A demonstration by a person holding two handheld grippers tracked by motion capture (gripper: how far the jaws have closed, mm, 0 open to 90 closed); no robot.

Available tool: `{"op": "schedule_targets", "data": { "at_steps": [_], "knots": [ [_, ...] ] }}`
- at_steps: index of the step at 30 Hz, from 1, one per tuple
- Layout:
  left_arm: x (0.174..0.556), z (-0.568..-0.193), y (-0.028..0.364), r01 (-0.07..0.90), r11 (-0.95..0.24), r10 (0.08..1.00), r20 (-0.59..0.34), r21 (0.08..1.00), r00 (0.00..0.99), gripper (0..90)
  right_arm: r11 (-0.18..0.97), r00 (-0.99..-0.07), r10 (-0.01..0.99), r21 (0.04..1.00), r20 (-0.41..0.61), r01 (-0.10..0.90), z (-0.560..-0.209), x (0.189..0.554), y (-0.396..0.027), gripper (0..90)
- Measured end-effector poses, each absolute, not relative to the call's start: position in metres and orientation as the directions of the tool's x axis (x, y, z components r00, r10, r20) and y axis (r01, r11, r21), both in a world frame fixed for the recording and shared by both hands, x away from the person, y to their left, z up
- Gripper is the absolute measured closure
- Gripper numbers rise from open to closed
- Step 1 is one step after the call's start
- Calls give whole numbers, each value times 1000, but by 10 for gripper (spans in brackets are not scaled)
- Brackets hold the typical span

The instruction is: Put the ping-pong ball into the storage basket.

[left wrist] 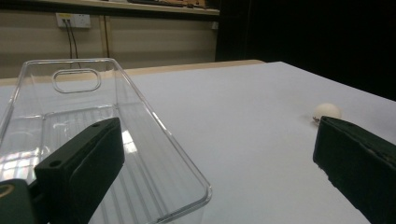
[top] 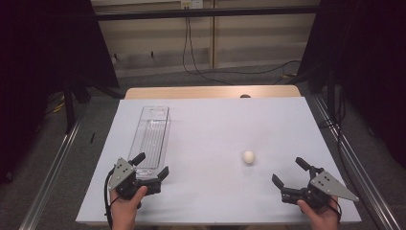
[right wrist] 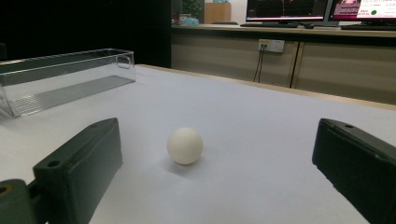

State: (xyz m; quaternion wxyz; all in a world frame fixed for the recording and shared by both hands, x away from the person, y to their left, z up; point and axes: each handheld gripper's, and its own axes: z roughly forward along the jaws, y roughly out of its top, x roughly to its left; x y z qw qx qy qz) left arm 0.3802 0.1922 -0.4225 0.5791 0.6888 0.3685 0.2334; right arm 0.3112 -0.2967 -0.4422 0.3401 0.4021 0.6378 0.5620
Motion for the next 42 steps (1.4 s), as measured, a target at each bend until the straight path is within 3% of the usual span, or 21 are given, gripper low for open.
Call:
{"op": "schedule_targets", "data": {
  "at_steps": [42],
  "knots": [
    [390,-418,144,252,-87,723,-113,964,681,22,38,-446,895,989,30,142,-443,311,-295,18]
  ]
}}
